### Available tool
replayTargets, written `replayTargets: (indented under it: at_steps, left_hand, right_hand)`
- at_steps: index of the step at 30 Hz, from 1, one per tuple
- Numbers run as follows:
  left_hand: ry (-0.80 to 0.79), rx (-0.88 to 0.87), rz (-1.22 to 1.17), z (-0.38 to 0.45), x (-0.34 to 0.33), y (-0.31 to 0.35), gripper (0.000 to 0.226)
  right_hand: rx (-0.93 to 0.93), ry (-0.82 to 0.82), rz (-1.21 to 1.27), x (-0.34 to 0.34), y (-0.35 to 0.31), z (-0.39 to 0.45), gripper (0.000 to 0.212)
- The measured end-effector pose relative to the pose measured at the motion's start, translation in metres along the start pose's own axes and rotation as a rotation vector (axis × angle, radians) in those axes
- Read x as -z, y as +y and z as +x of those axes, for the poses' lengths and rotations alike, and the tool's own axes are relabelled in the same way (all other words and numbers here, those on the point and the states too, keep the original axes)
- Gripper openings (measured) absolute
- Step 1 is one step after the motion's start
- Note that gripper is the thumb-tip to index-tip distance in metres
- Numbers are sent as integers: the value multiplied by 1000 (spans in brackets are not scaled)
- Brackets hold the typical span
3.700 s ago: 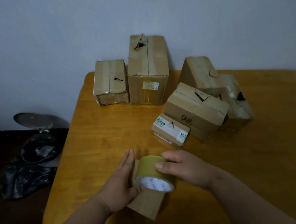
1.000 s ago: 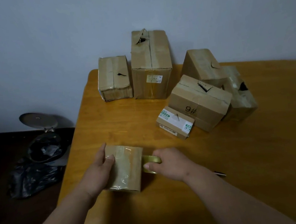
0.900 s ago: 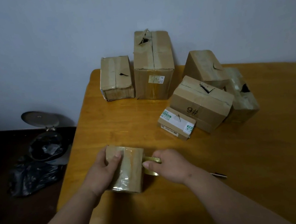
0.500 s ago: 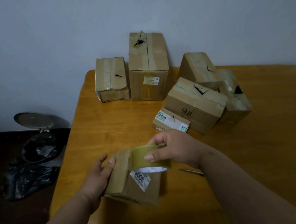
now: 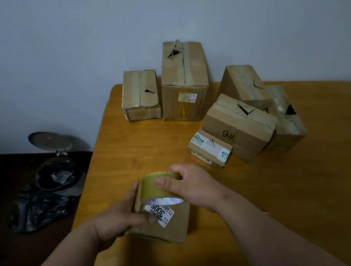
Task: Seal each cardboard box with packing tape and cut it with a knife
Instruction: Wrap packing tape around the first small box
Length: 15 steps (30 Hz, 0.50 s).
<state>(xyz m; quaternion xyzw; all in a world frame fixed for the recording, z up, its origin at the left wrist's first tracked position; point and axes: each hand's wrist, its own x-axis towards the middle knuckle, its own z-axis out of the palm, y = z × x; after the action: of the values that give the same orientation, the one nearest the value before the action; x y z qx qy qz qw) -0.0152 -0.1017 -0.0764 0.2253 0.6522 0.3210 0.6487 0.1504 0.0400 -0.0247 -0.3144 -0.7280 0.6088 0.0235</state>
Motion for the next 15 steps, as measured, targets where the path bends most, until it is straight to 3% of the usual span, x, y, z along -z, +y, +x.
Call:
replayTargets:
  at_steps: [3, 6, 10, 13, 15]
  left_hand:
    - [80, -27, -82, 5, -5, -10, 118]
    - [108, -44, -133, 6, -5, -21, 115]
    - [129, -38, -169, 12, -1, -26, 103]
    - [126, -24, -220, 13, 0, -29, 85]
    - [120, -18, -248, 13, -1, -33, 85]
  right_hand:
    - [-15, -41, 29, -1, -2, -1, 42]
    - [-70, -102, 79, 2, 1, -4, 50]
    - [-5, -78, -118, 15, 0, -10, 23]
    - [9, 28, -273, 41, 9, -18, 23]
    - [-46, 26, -324, 55, 18, -25, 23]
